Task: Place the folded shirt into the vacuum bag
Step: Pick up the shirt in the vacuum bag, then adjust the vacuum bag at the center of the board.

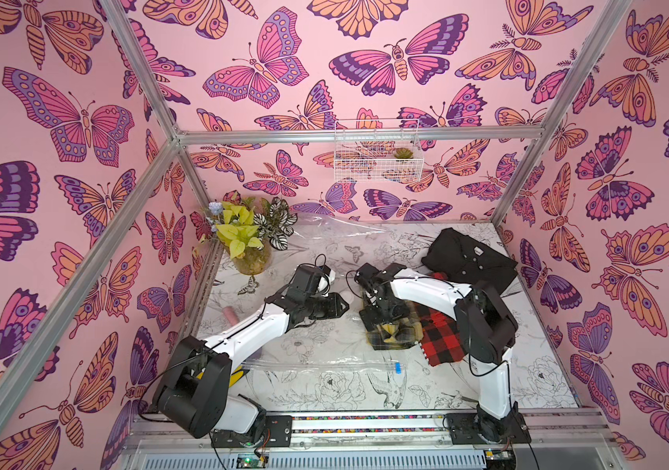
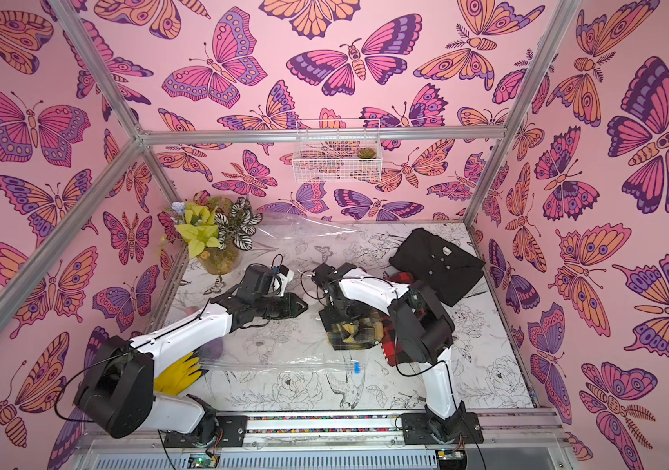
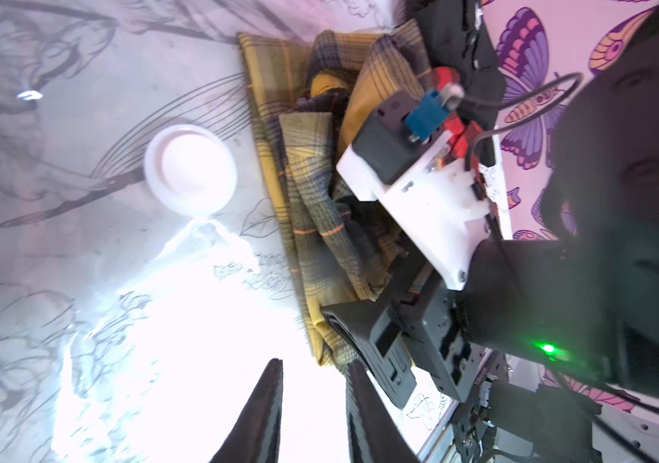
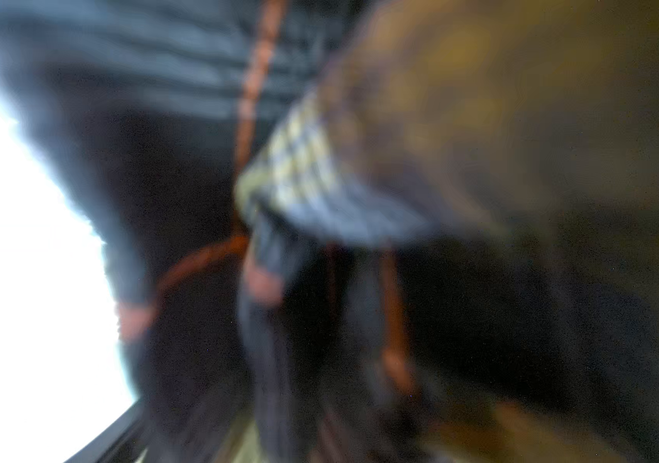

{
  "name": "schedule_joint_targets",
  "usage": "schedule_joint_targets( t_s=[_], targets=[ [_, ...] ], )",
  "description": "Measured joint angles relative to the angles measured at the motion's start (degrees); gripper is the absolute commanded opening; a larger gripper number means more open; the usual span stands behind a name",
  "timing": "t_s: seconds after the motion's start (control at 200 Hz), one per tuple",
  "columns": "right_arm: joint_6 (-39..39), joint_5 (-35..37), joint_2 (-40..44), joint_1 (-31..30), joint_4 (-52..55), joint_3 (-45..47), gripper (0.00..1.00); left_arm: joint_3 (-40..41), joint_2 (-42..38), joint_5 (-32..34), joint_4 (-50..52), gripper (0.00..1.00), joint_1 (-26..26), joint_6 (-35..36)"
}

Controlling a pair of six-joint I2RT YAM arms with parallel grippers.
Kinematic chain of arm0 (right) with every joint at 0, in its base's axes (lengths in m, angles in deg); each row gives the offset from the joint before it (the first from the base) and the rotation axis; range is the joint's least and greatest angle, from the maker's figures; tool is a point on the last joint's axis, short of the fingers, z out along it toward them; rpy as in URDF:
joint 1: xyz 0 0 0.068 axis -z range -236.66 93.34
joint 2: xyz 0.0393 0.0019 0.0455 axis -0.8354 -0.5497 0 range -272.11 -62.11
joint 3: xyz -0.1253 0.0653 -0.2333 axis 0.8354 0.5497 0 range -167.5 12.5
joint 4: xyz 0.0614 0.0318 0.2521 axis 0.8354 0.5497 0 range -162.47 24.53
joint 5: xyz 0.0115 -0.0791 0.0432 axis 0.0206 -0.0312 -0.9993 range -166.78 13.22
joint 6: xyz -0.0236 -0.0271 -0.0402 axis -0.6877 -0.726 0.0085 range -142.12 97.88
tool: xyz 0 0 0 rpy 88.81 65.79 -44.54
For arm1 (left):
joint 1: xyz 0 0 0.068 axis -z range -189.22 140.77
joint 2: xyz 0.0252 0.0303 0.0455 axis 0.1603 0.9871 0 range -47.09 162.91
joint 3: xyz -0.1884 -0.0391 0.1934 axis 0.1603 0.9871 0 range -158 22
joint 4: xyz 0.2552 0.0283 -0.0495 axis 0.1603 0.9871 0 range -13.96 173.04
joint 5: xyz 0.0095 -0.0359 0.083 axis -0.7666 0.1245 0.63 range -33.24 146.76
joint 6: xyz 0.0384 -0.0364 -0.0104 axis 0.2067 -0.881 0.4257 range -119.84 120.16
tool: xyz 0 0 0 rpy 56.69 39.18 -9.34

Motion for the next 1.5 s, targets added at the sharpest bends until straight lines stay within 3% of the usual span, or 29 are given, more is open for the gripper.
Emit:
schedule_joint_targets(
  t_s=[0.06, 0.135, 0.175, 0.23, 0.265, 0.471, 0.691, 0.886, 1.036, 1.262, 1.397, 1.502],
  targets=[
    [-0.1, 1.5, -0.9, -0.4, 0.2, -0.2, 0.96, 0.4, 0.0, 0.3, 0.9, 0.31, -0.3, 0.4],
    [-0.2, 2.9, -1.4, -0.7, 0.7, -0.5, 0.81, 0.5, 0.0, 0.4, 1.9, 0.31, -0.4, 0.7],
    [-0.4, 3.8, -1.6, -0.7, 0.9, -0.7, 0.66, 0.6, 0.0, 0.4, 2.0, 0.31, -0.4, 0.8],
    [-0.6, 5.3, -1.7, -0.7, 1.3, -0.7, 0.36, 0.6, 0.0, 0.5, 2.1, 0.31, -0.4, 0.8],
    [-0.6, 6.5, -1.7, -0.7, 1.7, -0.7, 0.25, 0.7, -0.1, 0.6, 2.1, 0.31, -0.4, 0.9],
    [-1.7, 8.2, -0.1, -0.6, 2.9, -1.0, 0.0, 2.5, -1.4, 1.5, 2.1, 0.31, -0.6, 0.9],
    [-1.8, 5.8, 13.4, 2.9, 4.1, -1.1, 0.0, 3.3, -3.1, 2.1, 2.4, 0.32, -0.6, 0.8],
    [-0.5, 4.0, 30.0, 11.4, 3.9, 0.8, 0.0, 4.4, -3.3, 2.7, 2.3, 0.33, 0.1, 0.8],
    [1.2, 2.0, 38.6, 20.4, 3.6, 10.3, 0.0, 5.3, -2.8, 3.6, 2.7, 0.33, 3.4, 0.4],
    [2.9, -1.5, 38.4, 24.9, 0.1, 25.6, 0.0, 5.7, 0.3, 4.4, 2.7, 0.33, 7.8, -0.5],
    [3.1, -3.9, 32.1, 24.9, -3.3, 26.3, 0.0, 5.8, 1.1, 4.6, 2.8, 0.33, 8.3, -0.6],
    [3.2, -2.1, 32.2, 22.6, -2.2, 25.0, 0.0, 6.1, 0.4, 5.4, 3.5, 0.33, 8.3, -0.5]
  ],
)
